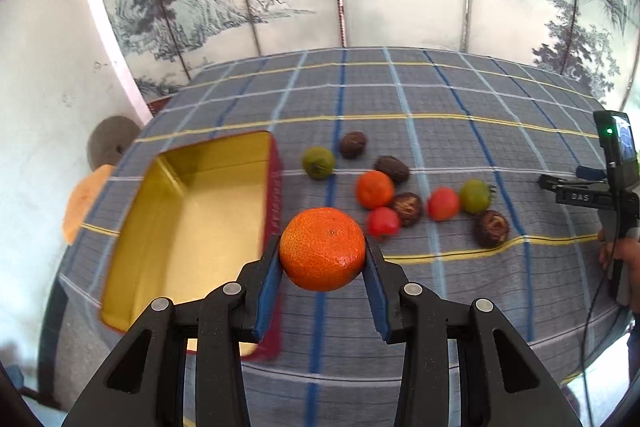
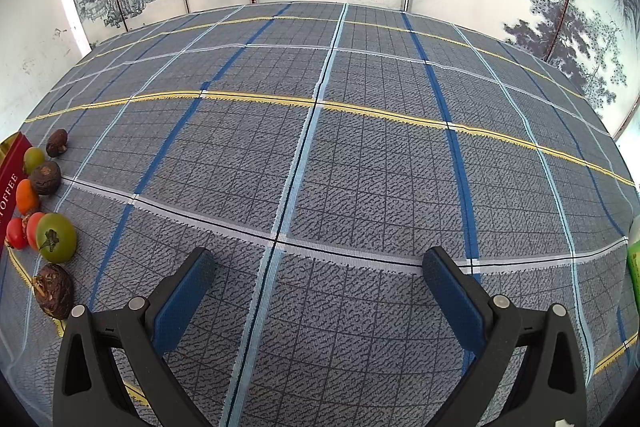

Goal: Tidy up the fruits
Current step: 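Carry the tangerine over the gold tin and open the left tool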

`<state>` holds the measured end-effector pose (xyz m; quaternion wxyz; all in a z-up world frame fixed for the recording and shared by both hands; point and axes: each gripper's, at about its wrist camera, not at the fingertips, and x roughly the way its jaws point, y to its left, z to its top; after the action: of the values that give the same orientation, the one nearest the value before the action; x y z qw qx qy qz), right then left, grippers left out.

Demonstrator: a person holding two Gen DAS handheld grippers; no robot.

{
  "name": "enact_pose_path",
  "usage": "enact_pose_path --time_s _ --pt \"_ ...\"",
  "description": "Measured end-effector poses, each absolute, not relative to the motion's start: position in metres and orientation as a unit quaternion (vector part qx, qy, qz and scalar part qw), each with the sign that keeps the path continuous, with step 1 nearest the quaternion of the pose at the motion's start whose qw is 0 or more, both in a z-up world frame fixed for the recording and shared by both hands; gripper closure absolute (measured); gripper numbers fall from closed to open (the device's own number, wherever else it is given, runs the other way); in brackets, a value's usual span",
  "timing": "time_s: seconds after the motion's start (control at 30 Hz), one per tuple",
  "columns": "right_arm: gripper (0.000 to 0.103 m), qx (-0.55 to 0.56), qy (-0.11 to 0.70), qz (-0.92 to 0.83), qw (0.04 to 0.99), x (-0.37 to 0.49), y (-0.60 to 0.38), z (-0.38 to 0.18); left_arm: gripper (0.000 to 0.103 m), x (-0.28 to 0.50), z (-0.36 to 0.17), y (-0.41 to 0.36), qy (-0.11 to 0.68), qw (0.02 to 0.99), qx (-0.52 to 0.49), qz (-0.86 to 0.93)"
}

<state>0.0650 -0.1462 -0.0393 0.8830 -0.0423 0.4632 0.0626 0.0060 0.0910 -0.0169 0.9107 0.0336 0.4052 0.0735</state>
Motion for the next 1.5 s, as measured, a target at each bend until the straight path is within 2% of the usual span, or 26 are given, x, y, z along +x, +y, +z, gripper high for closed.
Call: enact_pose_path --time_s 0.33,0.7,1.5 --pt "0.000 -0.043 0.463 0.063 0.883 0.065 -0.146 -0.039 0.063 0.016 -0.014 0.140 0.400 0.904 0.097 0.114" --pt "0.000 -0.043 0.462 0.063 0.883 0.065 -0.146 -0.040 0.063 0.060 -0.040 0.201 0.417 0.887 0.139 0.142" --pt "0.000 -0.041 0.462 0.057 0.884 0.068 -0.147 -0.041 0.061 0.121 -0.071 0.246 0.458 0.860 0.162 0.153"
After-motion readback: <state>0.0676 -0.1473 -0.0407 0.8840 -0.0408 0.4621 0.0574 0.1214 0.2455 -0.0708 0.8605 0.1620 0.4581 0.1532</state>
